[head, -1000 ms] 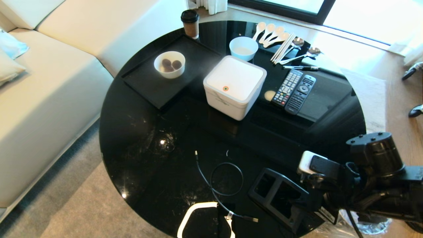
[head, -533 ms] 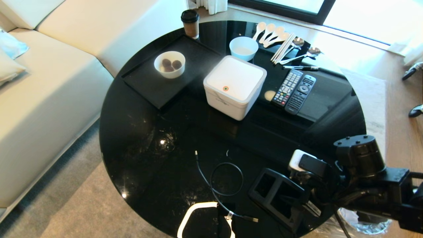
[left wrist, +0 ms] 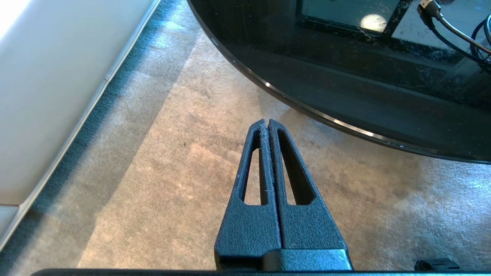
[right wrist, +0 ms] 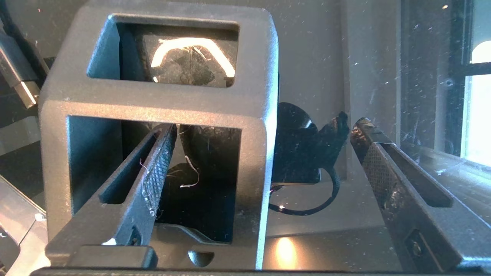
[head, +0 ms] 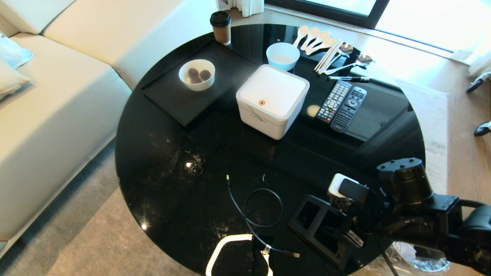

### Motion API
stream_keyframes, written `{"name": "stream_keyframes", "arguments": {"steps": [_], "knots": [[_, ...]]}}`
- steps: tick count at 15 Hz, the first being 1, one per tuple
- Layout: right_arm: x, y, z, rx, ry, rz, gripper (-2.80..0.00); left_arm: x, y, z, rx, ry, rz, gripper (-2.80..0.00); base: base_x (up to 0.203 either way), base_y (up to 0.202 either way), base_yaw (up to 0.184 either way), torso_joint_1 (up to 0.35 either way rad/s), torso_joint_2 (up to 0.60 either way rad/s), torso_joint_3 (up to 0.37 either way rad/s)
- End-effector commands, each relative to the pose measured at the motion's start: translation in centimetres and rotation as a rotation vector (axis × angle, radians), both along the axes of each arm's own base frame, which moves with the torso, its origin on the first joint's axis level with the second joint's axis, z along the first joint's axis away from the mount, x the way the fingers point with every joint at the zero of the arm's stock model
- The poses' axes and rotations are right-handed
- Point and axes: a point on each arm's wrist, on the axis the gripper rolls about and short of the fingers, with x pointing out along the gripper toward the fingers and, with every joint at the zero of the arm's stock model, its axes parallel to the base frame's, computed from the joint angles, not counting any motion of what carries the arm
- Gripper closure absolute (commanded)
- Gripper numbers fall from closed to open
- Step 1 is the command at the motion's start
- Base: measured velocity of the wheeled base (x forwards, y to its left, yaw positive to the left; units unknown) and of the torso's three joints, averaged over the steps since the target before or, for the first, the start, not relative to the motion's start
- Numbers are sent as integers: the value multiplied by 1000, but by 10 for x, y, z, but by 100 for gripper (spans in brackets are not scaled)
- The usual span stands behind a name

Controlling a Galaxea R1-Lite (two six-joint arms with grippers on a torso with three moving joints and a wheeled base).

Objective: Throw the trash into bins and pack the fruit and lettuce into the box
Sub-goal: Pick up the black rack

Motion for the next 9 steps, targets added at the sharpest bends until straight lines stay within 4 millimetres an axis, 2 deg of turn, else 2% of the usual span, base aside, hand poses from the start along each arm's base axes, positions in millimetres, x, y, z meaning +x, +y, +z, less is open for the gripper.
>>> {"name": "stream_keyframes", "arguments": {"steps": [1, 2, 3, 9], "knots": [[0, 0, -1, -3, 1, 2, -280, 0, 0, 0, 0, 1, -1, 0, 0, 0, 0, 0, 0, 0], [0, 0, -1, -3, 1, 2, -63, 0, 0, 0, 0, 1, 0, 0, 0, 0, 0, 0, 0, 0], [0, 0, -1, -4, 2, 0, 0, 0, 0, 0, 0, 1, -1, 0, 0, 0, 0, 0, 0, 0], [0, -1, -1, -2, -1, -1, 0, 0, 0, 0, 0, 1, 0, 0, 0, 0, 0, 0, 0, 0]]}}
